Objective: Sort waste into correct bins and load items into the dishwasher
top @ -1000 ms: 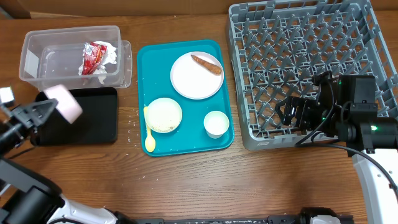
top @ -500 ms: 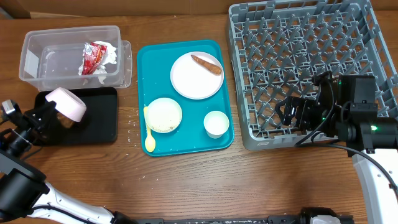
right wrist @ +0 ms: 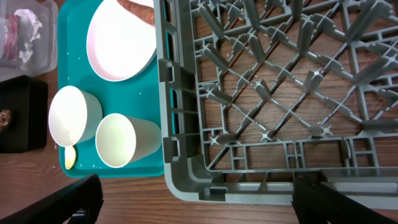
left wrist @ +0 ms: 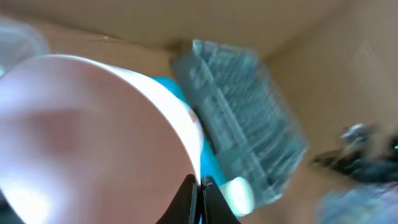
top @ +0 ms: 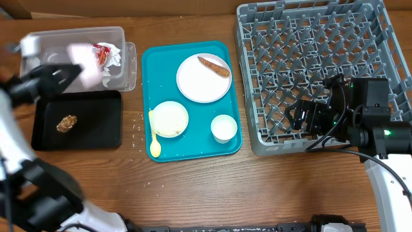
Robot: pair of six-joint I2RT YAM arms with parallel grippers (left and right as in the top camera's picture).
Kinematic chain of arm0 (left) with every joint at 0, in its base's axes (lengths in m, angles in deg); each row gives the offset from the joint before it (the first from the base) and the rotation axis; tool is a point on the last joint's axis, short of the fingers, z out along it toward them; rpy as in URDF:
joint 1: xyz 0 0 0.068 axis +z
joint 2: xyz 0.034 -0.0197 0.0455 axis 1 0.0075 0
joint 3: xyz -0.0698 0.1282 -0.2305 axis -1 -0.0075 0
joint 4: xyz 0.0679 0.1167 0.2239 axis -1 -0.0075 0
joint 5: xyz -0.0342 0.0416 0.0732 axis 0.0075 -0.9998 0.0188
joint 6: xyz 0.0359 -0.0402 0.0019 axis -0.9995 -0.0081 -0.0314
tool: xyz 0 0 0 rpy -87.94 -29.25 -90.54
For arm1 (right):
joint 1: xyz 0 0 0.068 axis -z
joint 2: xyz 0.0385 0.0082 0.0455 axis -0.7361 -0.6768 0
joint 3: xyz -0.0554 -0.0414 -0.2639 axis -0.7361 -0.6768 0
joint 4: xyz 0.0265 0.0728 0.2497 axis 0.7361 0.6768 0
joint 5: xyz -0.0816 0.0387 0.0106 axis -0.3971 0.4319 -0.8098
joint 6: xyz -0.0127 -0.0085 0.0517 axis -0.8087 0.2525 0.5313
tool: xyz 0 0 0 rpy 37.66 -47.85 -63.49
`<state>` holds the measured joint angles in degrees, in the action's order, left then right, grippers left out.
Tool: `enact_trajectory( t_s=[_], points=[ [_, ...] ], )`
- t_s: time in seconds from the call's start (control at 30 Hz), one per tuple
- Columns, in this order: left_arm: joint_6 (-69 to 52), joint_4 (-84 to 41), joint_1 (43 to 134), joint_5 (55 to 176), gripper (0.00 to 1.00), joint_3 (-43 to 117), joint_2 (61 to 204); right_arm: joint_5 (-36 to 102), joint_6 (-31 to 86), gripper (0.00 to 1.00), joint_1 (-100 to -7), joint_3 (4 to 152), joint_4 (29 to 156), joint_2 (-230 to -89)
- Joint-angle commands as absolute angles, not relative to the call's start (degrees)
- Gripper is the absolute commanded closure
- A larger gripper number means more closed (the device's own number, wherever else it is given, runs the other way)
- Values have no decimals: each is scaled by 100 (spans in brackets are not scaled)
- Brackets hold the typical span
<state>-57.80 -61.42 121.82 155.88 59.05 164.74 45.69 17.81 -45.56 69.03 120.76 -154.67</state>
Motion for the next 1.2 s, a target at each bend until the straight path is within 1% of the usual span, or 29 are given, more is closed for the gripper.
enact_trajectory(
  t_s=[0.0, 0.1, 0.2, 0.27, 0.33, 0.5, 0.7, 0.97, 1.17],
  points=[
    [-4700, -5589, 10978, 12887, 96, 5990, 16292, 4578, 1761, 0, -4542, 7045, 12050, -15473],
    [-4435, -5128, 9850, 11249, 96, 5988, 16460, 4578, 1761, 0, -4542, 7045, 12057, -15473],
    [-4311, -4889, 8923, 9953, 96, 5988, 16766, 4578, 1761, 0, -4542, 7045, 12083, -15471],
    [-4184, -4804, 8460, 9258, 96, 5988, 17013, 4576, 1761, 0, -4542, 7045, 12111, -15473],
    [-4186, -4750, 8095, 8887, 96, 5988, 17269, 4576, 1759, 0, -4542, 7045, 12118, -15473],
    [-4186, -4682, 7417, 8307, 96, 5988, 17759, 4574, 1759, 0, -4540, 7045, 12096, -15473],
    [-4195, -4334, 6856, 7967, 96, 5990, 17844, 4574, 1759, 0, -4540, 7045, 12079, -15480],
    [-4390, -3432, 6445, 8353, 96, 5957, 17920, 4574, 1759, 0, -4540, 7045, 12068, -15489],
    [-4409, -3493, 6423, 8554, 96, 5955, 18216, 4574, 1759, 0, -4540, 7045, 12068, -15489]
  ],
)
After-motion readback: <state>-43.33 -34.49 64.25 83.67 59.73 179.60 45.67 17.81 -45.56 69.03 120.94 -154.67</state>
